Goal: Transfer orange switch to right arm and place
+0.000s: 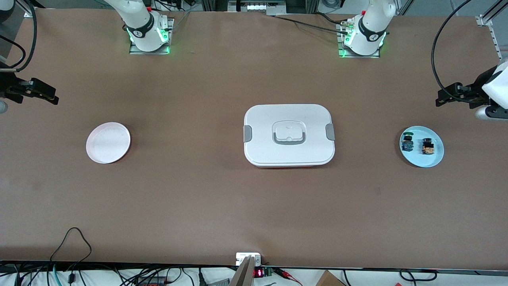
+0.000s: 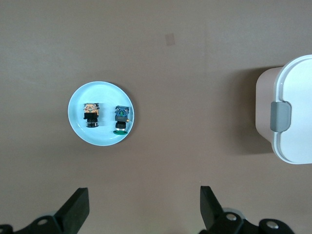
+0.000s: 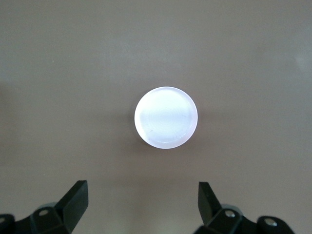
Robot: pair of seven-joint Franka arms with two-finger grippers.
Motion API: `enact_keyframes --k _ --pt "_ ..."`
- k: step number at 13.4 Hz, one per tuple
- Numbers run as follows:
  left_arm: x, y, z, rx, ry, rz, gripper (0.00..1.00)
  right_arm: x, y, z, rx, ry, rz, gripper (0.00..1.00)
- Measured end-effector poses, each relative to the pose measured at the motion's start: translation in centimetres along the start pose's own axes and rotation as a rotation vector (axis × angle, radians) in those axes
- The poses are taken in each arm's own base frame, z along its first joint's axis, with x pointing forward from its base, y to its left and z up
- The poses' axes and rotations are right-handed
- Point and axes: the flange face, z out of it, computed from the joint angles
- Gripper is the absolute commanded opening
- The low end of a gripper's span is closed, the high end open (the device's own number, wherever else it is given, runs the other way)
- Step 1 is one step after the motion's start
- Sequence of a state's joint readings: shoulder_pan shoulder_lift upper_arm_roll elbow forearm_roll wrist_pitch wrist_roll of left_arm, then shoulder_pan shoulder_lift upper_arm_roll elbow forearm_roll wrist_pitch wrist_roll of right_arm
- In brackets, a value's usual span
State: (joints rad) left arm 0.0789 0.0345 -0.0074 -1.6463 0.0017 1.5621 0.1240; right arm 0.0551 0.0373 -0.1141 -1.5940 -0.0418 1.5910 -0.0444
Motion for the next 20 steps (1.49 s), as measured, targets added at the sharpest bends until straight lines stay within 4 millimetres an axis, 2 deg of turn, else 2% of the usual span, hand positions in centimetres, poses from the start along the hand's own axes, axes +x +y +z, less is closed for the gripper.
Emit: enact_keyframes --k 8,12,15,17,20 --pt "0.3 -0.3 -0.3 -0.002 -0.012 -0.004 1.0 0.0 0.0 0.0 0.0 0.003 0.001 1.0" --pt "0.3 -1.5 0.5 -0.009 -0.047 -0.024 1.0 0.0 0.2 0.0 0.0 0.003 0.003 1.0" --pt "0.5 -2.0 1.9 -0.02 -0.098 0.009 1.0 0.0 0.2 0.0 0.0 0.003 0.003 1.0" --pt "0.9 -3.9 3.3 -0.039 -0.121 0.134 1.0 0.0 0.2 0.0 0.0 0.004 0.004 1.0" --pt "1.1 -8.4 6.5 -0.093 -0.158 0.366 1.0 0.0 0.2 0.0 0.0 0.004 0.004 1.0"
